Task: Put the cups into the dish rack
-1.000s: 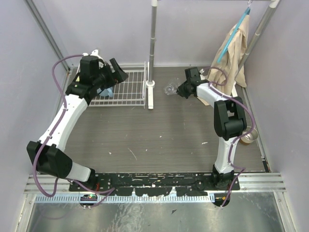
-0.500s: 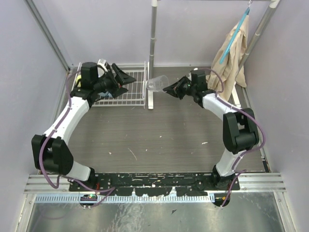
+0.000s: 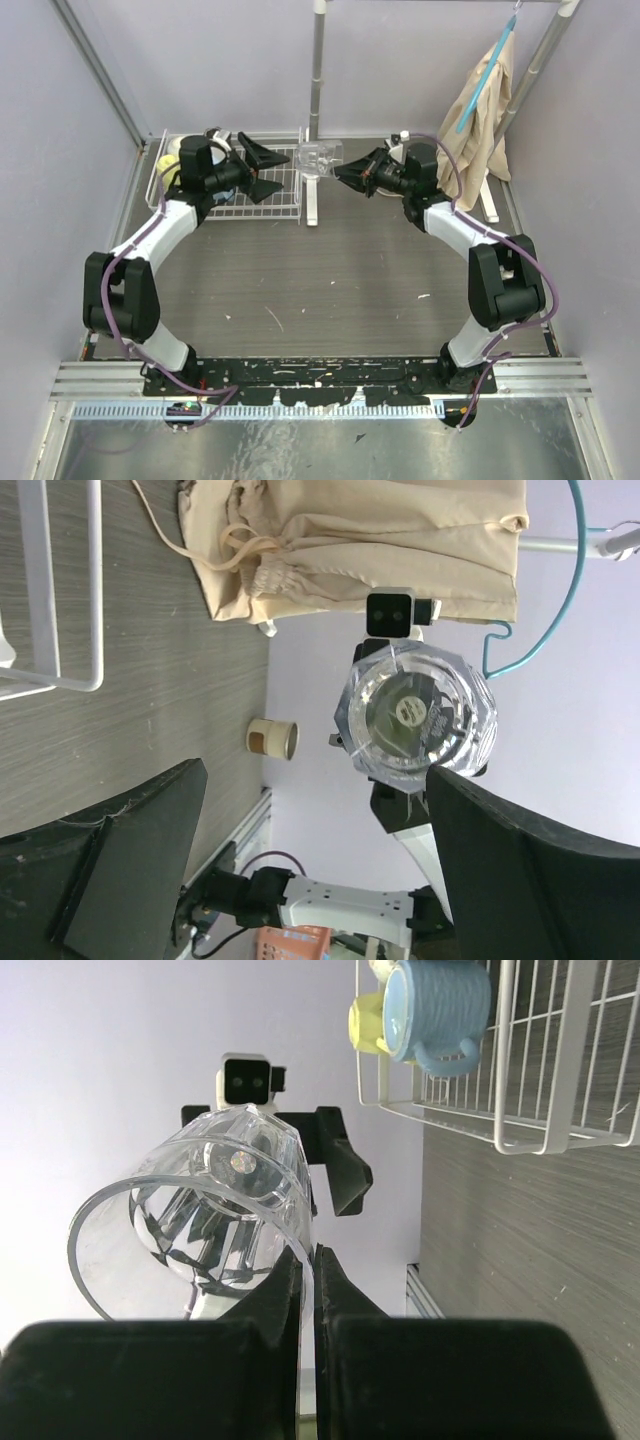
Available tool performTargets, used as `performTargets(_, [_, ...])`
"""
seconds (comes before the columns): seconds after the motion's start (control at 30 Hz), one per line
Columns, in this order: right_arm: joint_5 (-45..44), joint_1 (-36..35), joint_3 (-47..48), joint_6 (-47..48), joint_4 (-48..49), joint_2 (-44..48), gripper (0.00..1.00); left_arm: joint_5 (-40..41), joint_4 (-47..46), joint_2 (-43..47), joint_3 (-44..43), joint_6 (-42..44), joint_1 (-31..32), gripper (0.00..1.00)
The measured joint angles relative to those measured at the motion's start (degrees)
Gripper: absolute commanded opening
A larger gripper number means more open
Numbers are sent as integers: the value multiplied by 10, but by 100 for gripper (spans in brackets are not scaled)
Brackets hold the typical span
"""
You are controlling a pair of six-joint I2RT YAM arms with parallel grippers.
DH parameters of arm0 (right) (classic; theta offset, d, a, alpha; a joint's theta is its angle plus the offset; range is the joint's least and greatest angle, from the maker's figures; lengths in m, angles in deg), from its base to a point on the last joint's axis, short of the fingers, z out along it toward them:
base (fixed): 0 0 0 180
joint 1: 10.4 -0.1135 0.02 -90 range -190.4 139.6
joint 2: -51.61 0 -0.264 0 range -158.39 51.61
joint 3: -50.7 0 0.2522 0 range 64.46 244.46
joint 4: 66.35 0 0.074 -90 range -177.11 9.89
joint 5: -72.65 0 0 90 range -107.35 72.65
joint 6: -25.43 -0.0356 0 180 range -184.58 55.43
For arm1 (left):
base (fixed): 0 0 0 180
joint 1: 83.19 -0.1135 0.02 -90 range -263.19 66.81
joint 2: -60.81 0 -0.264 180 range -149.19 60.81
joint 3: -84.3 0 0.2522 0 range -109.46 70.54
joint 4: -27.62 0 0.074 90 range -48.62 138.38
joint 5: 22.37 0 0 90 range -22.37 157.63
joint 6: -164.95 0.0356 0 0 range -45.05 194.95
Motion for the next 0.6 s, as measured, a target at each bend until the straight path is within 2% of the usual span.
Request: performTargets(0.6, [12, -16, 0, -33, 43, -30, 1, -42, -202, -41, 7, -176, 24, 98])
